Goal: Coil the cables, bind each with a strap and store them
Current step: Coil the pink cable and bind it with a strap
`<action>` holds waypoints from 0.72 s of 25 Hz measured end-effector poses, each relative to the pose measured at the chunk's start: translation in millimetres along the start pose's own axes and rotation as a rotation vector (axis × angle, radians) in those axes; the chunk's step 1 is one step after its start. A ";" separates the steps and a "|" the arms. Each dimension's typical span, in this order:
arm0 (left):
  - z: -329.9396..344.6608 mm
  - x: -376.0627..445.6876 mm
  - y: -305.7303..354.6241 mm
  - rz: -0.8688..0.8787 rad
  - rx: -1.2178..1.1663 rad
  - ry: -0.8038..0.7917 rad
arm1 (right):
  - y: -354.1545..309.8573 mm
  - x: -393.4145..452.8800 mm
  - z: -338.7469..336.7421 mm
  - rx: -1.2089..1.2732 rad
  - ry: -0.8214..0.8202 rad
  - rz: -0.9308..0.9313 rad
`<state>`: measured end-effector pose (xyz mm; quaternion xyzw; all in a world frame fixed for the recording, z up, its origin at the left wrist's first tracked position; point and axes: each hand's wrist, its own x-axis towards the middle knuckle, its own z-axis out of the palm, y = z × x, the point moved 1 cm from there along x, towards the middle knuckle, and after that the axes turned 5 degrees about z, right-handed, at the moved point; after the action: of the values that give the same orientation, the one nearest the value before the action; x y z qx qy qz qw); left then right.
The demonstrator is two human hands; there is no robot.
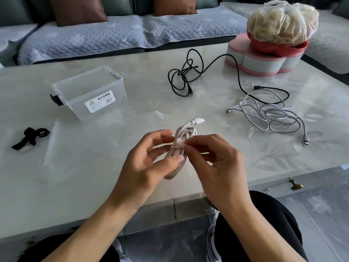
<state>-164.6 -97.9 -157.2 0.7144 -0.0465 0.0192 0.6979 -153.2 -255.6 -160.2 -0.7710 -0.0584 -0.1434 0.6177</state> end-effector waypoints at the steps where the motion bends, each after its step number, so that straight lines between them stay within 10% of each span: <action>1: 1.1 -1.3 -0.5 -0.026 0.040 0.003 | -1.6 1.3 3.1 0.005 0.010 0.000; 7: -26.0 10.1 -3.4 -0.103 0.080 0.245 | 2.3 9.6 15.4 0.009 -0.077 0.145; 12: -48.2 5.2 5.3 -0.072 0.097 0.139 | 2.4 31.0 15.8 -0.369 -0.204 -0.227; 18: -65.9 13.6 2.1 -0.105 -0.222 0.317 | 9.2 48.1 24.7 -0.034 -0.377 0.163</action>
<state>-148.8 -32.6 -152.2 0.6224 0.0994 0.0897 0.7712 -101.3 -238.0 -159.5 -0.7968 -0.1079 0.0533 0.5922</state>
